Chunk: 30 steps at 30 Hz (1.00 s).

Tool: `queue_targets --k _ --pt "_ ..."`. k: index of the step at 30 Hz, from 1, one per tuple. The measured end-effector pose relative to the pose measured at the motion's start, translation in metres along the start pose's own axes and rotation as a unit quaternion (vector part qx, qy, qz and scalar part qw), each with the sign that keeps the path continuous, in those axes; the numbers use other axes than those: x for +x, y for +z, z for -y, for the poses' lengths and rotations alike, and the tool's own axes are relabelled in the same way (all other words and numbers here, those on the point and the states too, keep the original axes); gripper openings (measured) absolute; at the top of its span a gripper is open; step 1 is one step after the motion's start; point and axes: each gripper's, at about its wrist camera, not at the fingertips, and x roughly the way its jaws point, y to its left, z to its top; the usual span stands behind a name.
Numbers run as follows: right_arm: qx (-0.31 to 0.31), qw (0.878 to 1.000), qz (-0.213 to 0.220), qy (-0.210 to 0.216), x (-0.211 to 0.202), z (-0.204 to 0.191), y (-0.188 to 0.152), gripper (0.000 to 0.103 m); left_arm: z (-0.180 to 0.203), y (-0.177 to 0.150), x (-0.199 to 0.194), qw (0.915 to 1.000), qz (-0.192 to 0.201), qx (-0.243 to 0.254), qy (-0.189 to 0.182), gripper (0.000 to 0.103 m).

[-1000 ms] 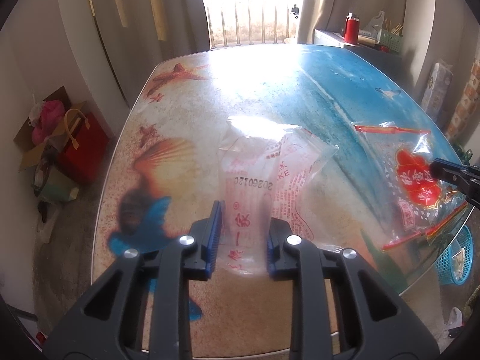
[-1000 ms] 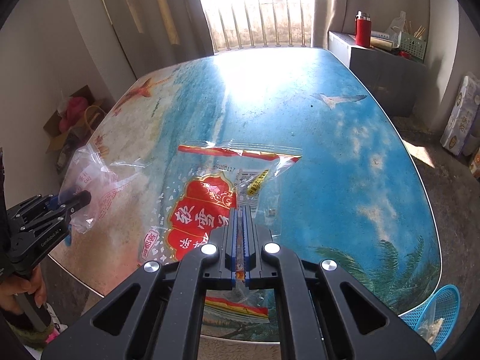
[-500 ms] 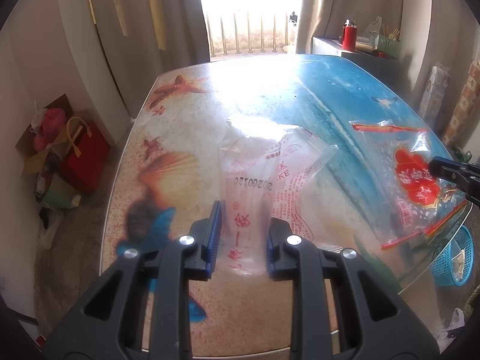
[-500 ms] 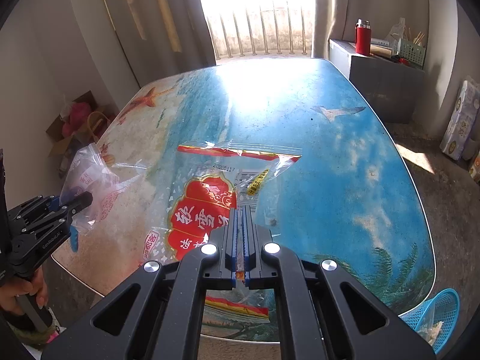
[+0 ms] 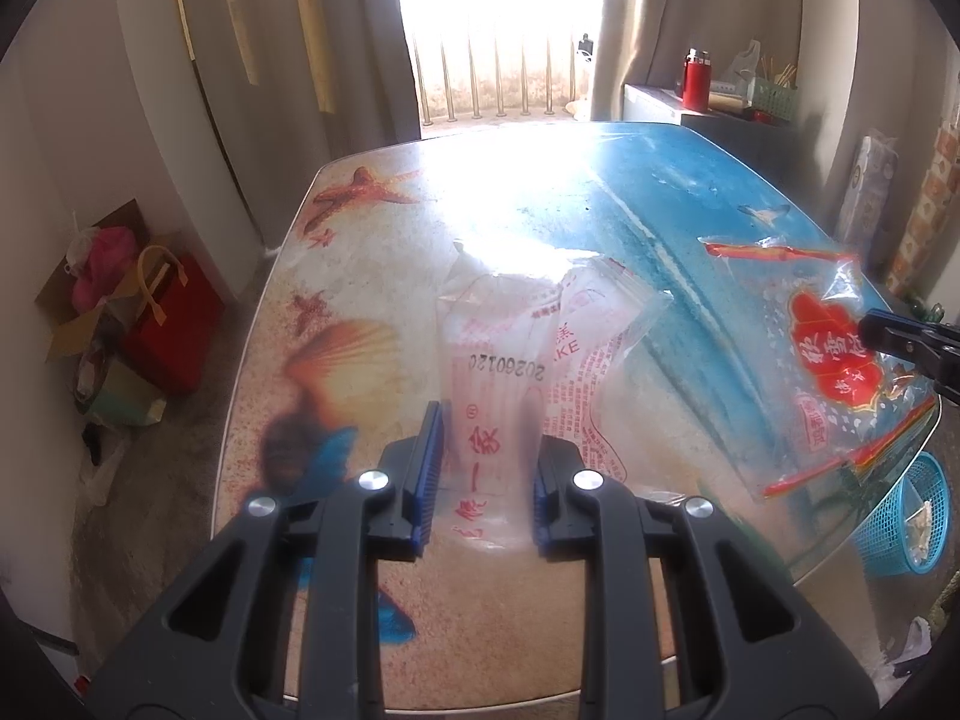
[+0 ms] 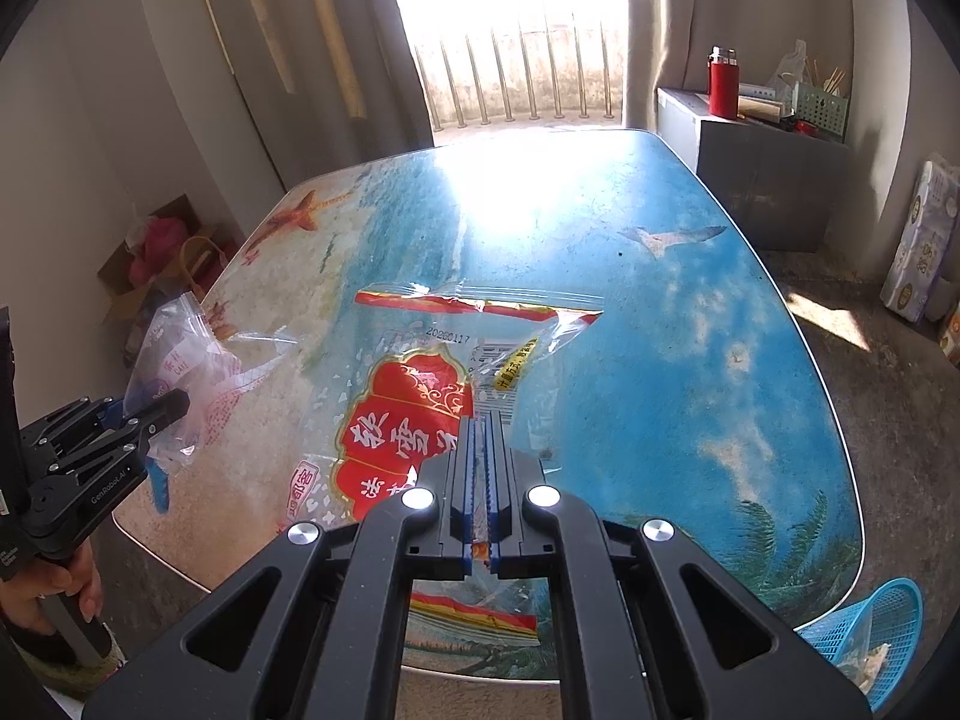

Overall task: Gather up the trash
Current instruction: 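Grasp the red-label snack bag with the right gripper and lift it, then carry the clear printed bag and red-label bag off the table toward the blue wastebasket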

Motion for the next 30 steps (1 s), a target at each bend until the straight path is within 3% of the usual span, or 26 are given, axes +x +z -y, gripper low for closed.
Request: queue_targets --k 30 --pt "0.036 0.998 0.050 -0.003 -0.052 0.025 -0.019 0.004 0.038 0.011 -0.047 0.9978 0.051 0.031 -0.029 0.023"
